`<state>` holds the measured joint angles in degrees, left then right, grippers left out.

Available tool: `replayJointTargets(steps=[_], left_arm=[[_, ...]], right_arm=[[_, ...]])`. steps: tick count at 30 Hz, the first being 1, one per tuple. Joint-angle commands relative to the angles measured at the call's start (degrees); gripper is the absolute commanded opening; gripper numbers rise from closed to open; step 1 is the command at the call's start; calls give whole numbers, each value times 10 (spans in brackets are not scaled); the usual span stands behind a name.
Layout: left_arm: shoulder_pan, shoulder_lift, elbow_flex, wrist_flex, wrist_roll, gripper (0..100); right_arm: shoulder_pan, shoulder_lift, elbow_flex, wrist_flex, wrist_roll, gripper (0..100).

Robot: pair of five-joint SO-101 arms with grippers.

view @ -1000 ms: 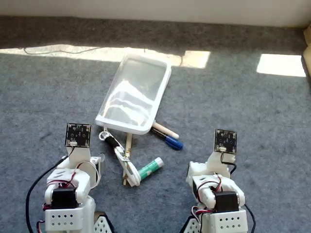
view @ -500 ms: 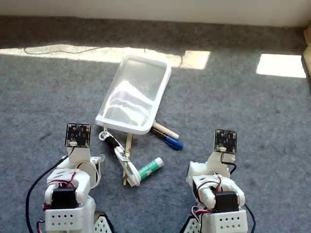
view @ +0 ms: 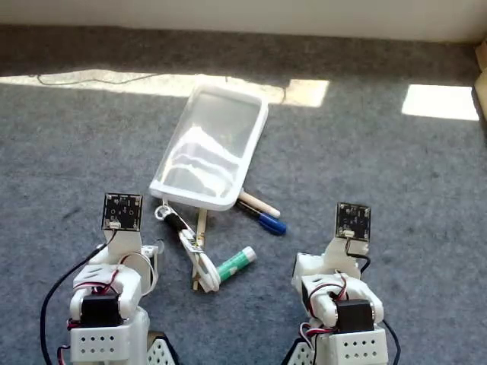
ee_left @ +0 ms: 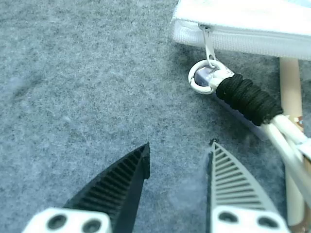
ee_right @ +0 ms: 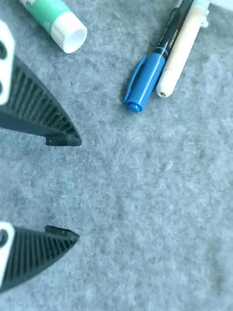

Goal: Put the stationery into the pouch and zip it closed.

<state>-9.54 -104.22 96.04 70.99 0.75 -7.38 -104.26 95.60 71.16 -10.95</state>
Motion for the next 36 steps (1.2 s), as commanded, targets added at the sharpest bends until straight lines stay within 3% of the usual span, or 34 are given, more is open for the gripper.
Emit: replayJointTargets(steps=[1,31,36], left_arm=[[-1,-1,11,2,2,196],[-1,-1,11,2,2,196],[29,-1,11,2,2,196]], right_arm=[[6,-9,72,4,-4,263],[6,-9,72,4,-4,263],[6,-9,72,4,-4,263]])
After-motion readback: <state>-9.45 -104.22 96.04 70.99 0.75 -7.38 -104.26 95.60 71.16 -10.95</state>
